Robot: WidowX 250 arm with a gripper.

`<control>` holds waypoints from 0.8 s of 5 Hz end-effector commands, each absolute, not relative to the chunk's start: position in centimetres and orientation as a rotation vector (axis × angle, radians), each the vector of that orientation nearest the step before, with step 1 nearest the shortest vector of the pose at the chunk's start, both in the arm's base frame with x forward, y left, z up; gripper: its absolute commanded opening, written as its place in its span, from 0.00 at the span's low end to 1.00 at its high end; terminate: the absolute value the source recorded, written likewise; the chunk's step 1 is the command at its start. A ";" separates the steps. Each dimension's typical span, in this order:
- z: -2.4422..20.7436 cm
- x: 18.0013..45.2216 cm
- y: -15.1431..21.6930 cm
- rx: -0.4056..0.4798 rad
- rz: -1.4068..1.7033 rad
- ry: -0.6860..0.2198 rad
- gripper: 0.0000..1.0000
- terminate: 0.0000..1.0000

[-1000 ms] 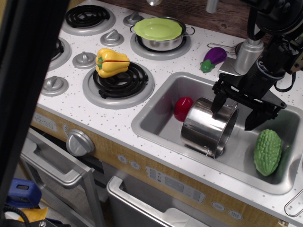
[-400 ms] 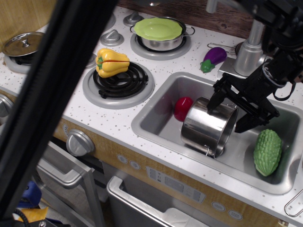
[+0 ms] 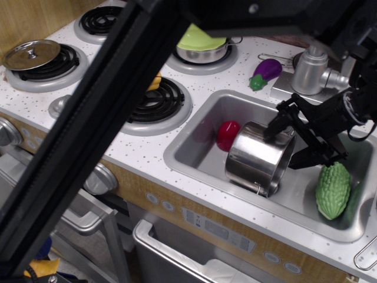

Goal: Flip pot upright in sink

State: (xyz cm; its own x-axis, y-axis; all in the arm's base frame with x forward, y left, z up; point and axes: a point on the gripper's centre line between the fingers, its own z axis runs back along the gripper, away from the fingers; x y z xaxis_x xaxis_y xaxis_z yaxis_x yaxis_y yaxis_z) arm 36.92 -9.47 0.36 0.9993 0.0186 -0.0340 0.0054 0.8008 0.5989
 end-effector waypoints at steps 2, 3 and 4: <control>2.1 37.2 -8.6 0.667 -0.030 0.002 0.00 0.00; 2.3 37.1 -7.9 0.666 -0.059 0.016 0.00 0.00; 4.9 37.5 -7.6 0.622 -0.081 0.067 0.00 0.00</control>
State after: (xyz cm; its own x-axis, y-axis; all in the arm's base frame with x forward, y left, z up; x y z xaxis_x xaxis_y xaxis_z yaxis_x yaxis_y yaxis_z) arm 36.73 -6.70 2.27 0.9823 -0.0377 -0.1832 0.1386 0.8043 0.5778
